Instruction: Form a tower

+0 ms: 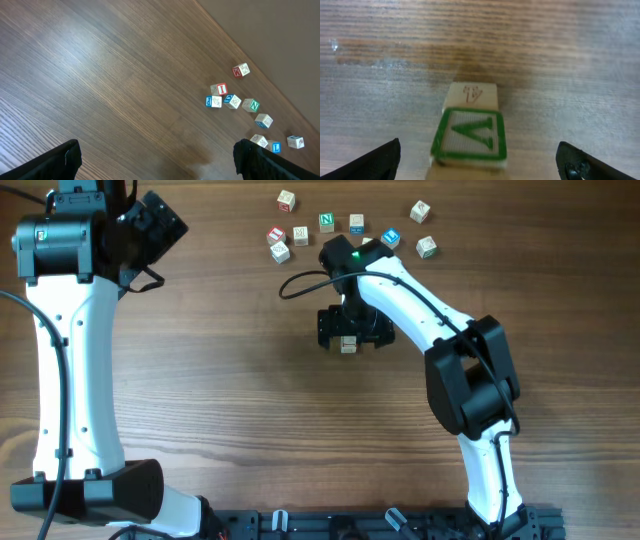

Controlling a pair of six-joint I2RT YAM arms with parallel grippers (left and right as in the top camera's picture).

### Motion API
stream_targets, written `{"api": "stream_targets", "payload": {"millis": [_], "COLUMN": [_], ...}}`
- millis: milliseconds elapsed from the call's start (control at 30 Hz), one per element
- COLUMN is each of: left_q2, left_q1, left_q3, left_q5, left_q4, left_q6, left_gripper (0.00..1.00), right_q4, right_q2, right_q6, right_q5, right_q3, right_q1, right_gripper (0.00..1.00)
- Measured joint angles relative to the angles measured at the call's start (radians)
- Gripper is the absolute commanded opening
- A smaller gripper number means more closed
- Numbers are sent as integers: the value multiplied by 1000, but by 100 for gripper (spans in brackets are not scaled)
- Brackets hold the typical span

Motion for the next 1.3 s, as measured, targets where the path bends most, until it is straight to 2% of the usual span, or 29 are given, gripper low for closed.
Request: {"api": "stream_targets", "payload": {"millis": [67,200,233,400,467,633,733,867,1000,1133,1300], "left_q2": [0,0,0,0,0,0,0,0,0,0,0], "left_q1": [0,0,0,0,0,0,0,0,0,0,0], "left_q3": [0,0,0,0,0,0,0,0,0,0,0], "left_q5": [0,0,0,0,0,0,0,0,0,0,0], "left_q4": [0,0,0,0,0,0,0,0,0,0,0], "left_q6": [0,0,0,0,0,0,0,0,0,0,0], "left_gripper": [100,100,100,100,100,100,100,100,100,100,100], "right_q4": [-103,-211,-210,-128,-135,-108,-93,-71,-44,26,49], "right_q2": [-1,-5,-5,-5,-5,-5,-5,-5,-5,-6,-6], "right_q6": [62,295,393,583,618,893,1004,1083,1104,1123,1130], "right_q5": [0,-13,-46,-114,-117,-116,-90,-28,-5,-4,-4], "right_q3": [79,175,175,175,175,144,127,124,112,26,9], "right_q1": [0,0,0,0,0,0,0,0,0,0,0], "right_gripper": [100,100,100,100,100,100,100,100,100,99,88]}}
